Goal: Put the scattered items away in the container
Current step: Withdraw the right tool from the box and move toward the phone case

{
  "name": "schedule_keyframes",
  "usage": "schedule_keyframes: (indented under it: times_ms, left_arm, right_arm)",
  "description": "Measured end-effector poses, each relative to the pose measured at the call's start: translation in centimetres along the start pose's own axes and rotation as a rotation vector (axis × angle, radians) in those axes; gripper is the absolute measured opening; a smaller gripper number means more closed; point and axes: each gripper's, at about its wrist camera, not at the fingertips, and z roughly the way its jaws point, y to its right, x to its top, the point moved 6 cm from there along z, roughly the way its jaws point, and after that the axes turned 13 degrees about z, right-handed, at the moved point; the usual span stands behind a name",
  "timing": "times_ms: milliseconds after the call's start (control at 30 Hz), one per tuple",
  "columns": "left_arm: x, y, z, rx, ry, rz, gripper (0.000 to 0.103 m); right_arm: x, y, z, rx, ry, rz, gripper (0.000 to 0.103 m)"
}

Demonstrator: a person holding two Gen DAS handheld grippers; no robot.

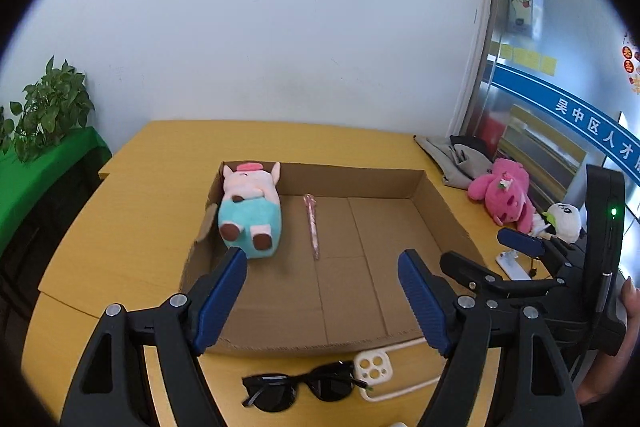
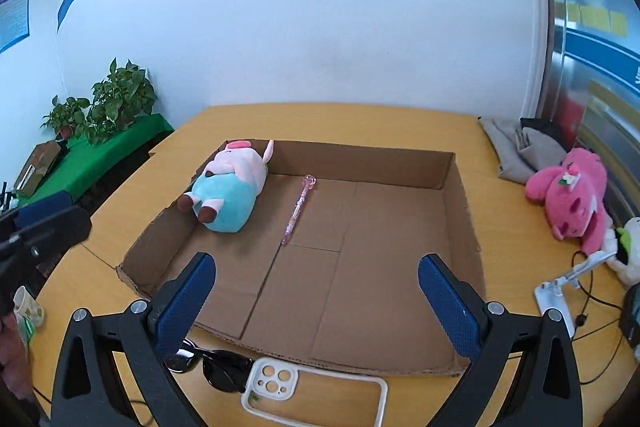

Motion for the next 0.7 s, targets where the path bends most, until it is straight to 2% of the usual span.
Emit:
schedule_keyframes:
  times_ms: [233, 500, 700]
  left_arm:
    - [-1.4, 1.4, -0.6, 0.004, -0.008, -0.017, 0.078]
    - [-2.3, 3.4, 0.6, -0.037, -0.035, 0.000, 0.078]
    - [-2.5, 4.1, 1.1, -0.041, -0.045, 0.014, 0.078]
  right_arm:
    - [-0.5, 0.4, -2.5, -0.038, 0.034, -0.025, 0.103]
    - [-1.5, 2.1, -2.6, -0.081, 0.007, -0.006, 0.103]
    - [-1.8, 2.9, -2.5, -0.093, 0.000, 0.006, 0.103]
